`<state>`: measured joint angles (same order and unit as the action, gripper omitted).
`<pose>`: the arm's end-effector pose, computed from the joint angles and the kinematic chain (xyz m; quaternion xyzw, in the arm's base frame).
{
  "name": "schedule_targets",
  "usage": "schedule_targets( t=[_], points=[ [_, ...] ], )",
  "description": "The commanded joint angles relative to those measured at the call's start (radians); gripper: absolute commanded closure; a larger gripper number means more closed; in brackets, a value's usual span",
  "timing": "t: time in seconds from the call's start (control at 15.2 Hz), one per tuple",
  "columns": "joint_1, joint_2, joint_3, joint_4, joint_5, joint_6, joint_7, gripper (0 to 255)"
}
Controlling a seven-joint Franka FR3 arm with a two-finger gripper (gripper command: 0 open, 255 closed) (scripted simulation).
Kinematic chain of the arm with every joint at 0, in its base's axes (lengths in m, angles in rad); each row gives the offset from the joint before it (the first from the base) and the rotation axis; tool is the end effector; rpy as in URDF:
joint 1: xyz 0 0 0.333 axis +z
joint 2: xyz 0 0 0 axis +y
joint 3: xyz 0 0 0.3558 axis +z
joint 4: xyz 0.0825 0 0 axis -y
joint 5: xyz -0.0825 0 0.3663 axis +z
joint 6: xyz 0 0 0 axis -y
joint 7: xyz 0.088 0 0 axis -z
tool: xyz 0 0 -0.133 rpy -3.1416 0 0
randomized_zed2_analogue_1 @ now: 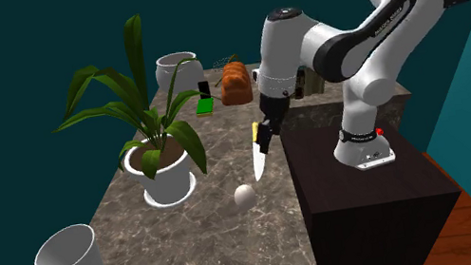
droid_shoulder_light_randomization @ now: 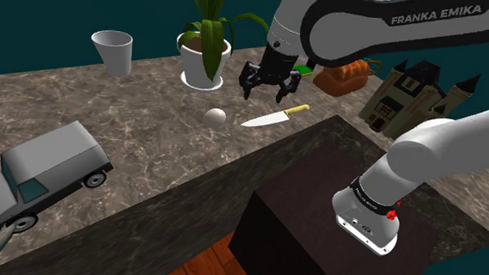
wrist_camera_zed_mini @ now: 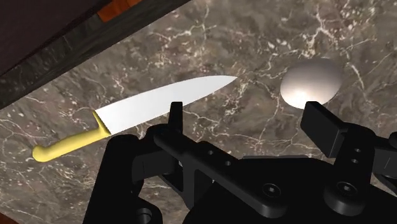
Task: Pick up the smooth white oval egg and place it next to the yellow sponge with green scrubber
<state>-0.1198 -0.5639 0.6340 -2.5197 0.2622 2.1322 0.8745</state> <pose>0.3149 0.2122 0.4568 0.9596 -0.2725 0.0693 0.0059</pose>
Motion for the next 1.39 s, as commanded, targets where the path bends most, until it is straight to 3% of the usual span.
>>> schedule_targets(
  t=[0.0,0.2,0.33,0.46,0.59,1.06,1.32],
  points=[
    [-0.044,0.069,0.081,0.03,-0.021,0.056,0.116,0],
    [-0.142,0.194,0.218,0.092,-0.101,0.129,0.302,0],
    [-0.228,0.293,0.324,0.142,-0.196,0.166,0.45,0],
    [-0.332,0.422,0.445,0.203,-0.349,0.188,0.634,0],
    [-0.405,0.609,0.542,0.275,-0.596,0.166,0.874,0],
    [-0.323,0.74,0.449,0.263,-0.775,0.209,0.995,0],
    [-0.316,0.749,0.441,0.263,-0.788,0.212,1.003,0]
  ],
)
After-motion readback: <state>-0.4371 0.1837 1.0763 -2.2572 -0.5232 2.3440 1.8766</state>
